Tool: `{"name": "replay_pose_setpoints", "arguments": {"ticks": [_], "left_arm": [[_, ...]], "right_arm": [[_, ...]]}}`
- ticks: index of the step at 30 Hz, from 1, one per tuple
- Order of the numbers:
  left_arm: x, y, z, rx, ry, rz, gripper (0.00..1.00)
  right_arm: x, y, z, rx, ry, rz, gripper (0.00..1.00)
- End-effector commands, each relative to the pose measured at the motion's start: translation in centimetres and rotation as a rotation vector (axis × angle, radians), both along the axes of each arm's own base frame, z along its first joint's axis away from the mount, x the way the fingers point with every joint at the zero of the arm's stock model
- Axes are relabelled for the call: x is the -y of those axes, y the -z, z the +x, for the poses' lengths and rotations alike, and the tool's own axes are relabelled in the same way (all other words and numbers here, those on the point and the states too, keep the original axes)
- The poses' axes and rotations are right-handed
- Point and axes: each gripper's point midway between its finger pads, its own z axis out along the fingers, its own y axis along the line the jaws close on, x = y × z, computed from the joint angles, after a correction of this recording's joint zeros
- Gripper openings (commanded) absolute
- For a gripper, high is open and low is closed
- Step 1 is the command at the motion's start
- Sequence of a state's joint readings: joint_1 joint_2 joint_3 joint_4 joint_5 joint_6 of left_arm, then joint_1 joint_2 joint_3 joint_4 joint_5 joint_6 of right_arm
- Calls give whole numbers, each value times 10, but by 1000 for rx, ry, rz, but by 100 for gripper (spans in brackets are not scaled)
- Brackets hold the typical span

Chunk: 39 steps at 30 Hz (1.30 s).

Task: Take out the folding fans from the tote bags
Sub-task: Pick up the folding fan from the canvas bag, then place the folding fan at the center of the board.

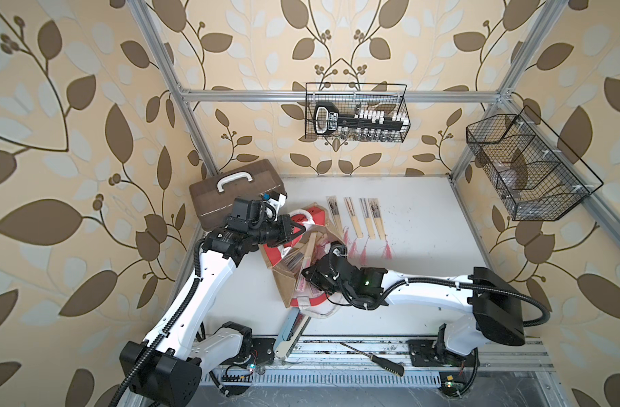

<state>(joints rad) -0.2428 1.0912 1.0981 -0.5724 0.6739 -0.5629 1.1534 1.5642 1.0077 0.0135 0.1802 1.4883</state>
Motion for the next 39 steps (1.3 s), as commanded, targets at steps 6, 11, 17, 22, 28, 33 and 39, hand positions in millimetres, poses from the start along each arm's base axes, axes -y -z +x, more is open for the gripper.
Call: {"name": "replay_pose_setpoints", "arguments": {"ticks": [6,11,17,22,28,33,39], "left_arm": [[-3,-15,-2,85,-1,18,0],[-4,-13,-1,87,-3,27,0],[-6,-10,-2,92,-7,39,0],[-9,-6,-4,89,-16,58,0],[-10,-4,-5,93,-24,55,0],[-10,-5,-5,96,-24,55,0],[-10,-3,-5,91,-19,60,0]], "right_arm": [[5,-24,-44,27,-234,34,9],[19,-39,-79,111,-400,-23,10],[45,-67,-124,277,-580,-107,11],[74,-99,-147,324,-615,-76,11],[120,-154,-150,416,-582,-52,10],[165,-205,-123,551,-427,-70,9],[187,-219,-55,577,-282,-225,9]]}}
